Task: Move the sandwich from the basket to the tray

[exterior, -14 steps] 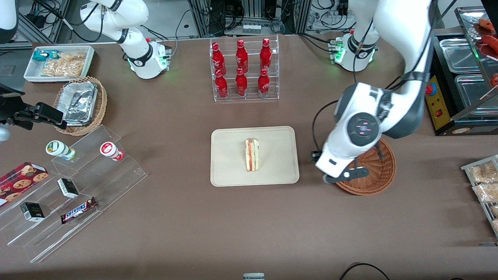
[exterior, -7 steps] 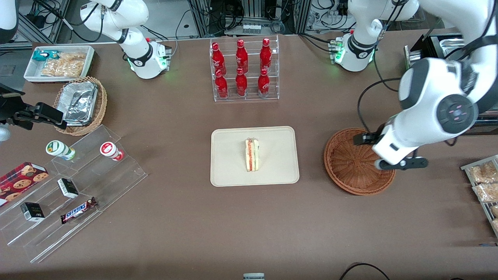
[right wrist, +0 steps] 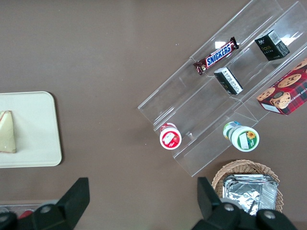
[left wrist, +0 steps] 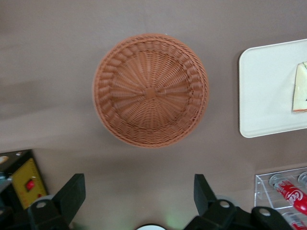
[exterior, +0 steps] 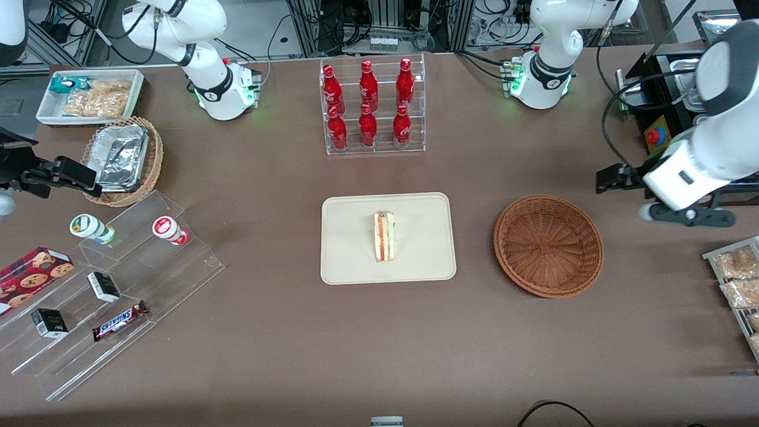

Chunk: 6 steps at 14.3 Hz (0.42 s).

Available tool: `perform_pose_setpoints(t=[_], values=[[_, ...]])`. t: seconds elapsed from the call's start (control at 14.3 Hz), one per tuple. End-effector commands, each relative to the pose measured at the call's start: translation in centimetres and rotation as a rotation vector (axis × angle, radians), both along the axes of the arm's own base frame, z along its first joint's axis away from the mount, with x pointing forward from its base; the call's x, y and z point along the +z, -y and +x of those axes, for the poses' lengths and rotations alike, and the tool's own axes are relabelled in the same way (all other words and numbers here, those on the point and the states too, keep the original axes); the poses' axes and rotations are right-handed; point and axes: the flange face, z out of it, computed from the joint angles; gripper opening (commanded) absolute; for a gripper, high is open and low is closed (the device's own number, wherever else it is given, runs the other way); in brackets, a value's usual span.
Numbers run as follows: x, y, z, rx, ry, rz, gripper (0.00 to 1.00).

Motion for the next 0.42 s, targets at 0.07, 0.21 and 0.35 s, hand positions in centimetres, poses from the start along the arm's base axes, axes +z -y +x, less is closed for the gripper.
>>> perform_pose_setpoints(t=[0.07,0.21,0.35], values=[[3.3,-2.1,-2.0,0.008,0.059,0.005,1.00],[3.8,-2.2,-2.1,0.020,0.070,0.010,1.00],[4.0,-1.4,-2.2,0.000,0.077,0.063,1.00]])
